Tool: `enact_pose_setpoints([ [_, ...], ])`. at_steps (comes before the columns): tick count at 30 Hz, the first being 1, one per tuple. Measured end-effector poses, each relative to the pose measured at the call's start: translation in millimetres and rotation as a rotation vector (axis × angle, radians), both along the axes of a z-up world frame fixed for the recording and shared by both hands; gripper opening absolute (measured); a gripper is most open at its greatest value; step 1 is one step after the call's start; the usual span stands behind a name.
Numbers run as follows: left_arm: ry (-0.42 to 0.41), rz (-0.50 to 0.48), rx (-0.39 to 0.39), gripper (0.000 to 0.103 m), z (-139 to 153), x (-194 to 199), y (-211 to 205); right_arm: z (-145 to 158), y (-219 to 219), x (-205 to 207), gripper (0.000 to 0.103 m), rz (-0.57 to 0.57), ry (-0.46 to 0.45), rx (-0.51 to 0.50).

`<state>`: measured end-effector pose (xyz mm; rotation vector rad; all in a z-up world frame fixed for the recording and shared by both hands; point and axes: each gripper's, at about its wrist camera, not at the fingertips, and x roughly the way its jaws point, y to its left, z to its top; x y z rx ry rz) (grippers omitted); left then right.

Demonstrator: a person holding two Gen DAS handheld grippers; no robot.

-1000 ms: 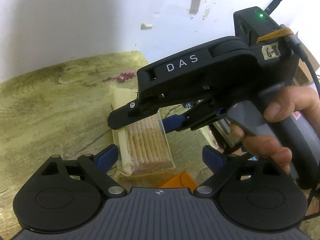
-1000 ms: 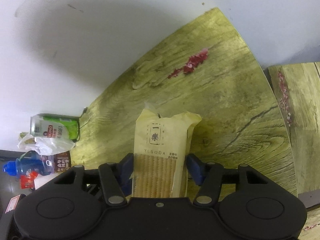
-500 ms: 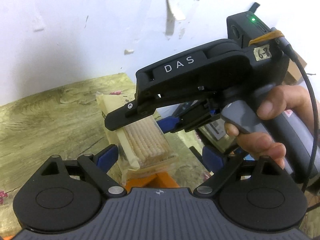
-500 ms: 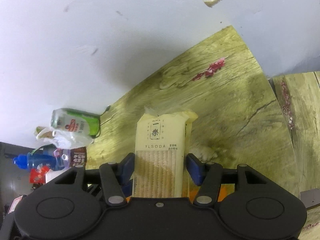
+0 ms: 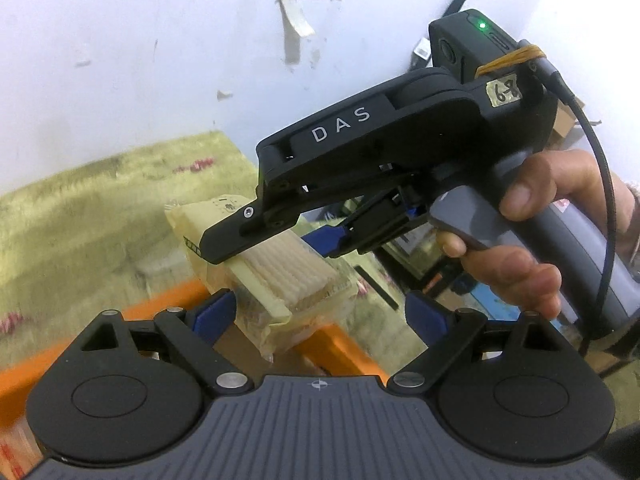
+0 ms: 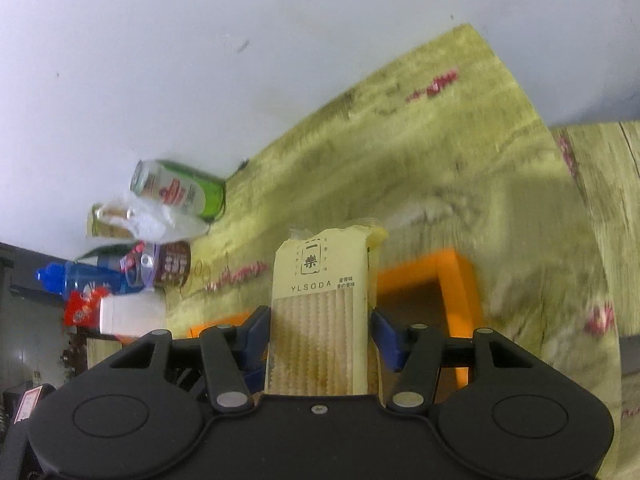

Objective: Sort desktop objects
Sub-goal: 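Lift and carry the stick pack with both grippers toward the orange tray, then lower the stick pack with both grippers into the tray beside the walnut packs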

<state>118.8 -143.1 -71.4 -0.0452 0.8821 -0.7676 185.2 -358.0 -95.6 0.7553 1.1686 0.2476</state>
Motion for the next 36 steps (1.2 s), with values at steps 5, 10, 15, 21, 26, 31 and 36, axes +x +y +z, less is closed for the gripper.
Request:
enact_pose_setpoints([
  [5,0.054,-0.005,-0.015,0.092,-13,-16,1,-9,9,-24,0.053,0.012,0.033,-0.011],
  [10,0.097,-0.014,-0.006,0.092,-32,-25,2,-25,15,-39,0.052,0.023,0.070,-0.021],
  [15,0.143,0.004,-0.008,0.092,-51,-25,5,-40,24,-45,0.052,0.039,0.091,-0.045],
  [21,0.173,0.021,0.007,0.092,-64,-20,5,-53,33,-48,0.052,0.052,0.095,-0.084],
  [26,0.179,0.015,0.036,0.092,-67,-25,3,-54,42,-49,0.052,0.093,0.074,-0.157],
  [31,0.178,0.003,0.060,0.092,-72,-22,-2,-54,49,-49,0.051,0.144,0.068,-0.219],
  [36,0.185,0.000,0.082,0.093,-73,-21,-6,-54,48,-47,0.052,0.168,0.070,-0.225],
])
